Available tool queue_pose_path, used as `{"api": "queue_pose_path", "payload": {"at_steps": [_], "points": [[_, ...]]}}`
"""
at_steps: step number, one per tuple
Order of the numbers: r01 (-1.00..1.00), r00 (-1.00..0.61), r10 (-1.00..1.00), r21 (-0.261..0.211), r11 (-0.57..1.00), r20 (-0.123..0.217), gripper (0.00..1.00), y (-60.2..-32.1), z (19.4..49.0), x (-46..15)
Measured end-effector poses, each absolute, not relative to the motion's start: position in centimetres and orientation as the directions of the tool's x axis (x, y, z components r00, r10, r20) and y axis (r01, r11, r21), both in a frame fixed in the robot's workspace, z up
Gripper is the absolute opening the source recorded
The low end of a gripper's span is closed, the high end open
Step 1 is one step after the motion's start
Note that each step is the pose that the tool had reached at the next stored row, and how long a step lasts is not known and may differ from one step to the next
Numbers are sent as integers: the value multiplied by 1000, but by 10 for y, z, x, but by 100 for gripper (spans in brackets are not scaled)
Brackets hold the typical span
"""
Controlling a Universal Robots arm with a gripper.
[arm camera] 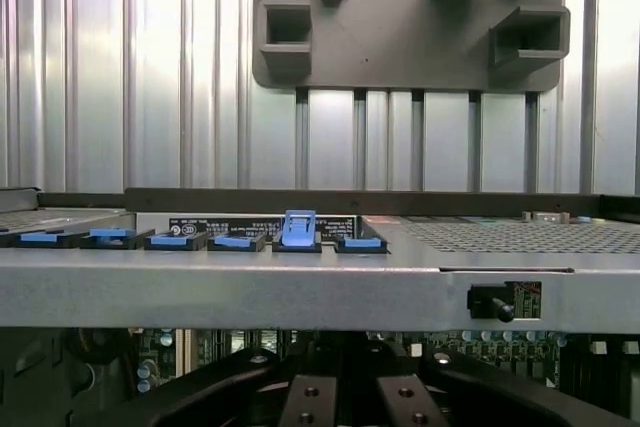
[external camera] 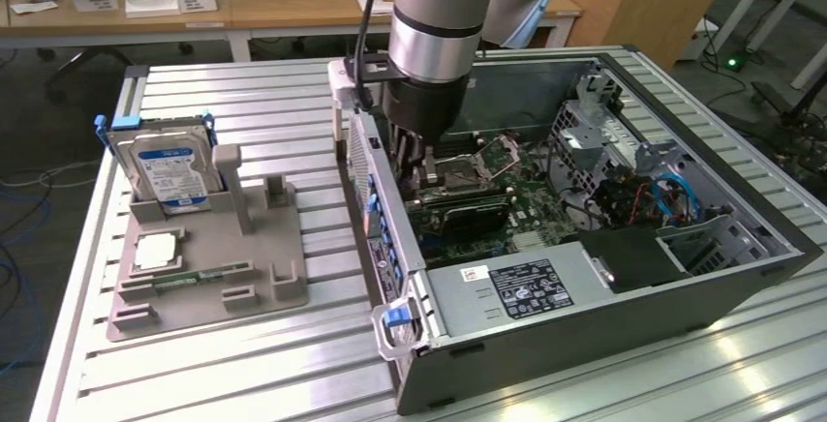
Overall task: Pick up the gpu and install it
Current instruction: 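Press down on the gpu until it lock into place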
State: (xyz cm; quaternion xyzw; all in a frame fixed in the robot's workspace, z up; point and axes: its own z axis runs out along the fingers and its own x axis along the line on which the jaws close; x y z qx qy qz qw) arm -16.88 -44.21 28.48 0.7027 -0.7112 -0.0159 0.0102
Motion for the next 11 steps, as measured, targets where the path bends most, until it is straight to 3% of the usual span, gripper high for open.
{"api": "queue_pose_path", "payload": {"at_steps": [11], "points": [[-997,67,-998,37,-67,-6,11,-441,289,-169]]}}
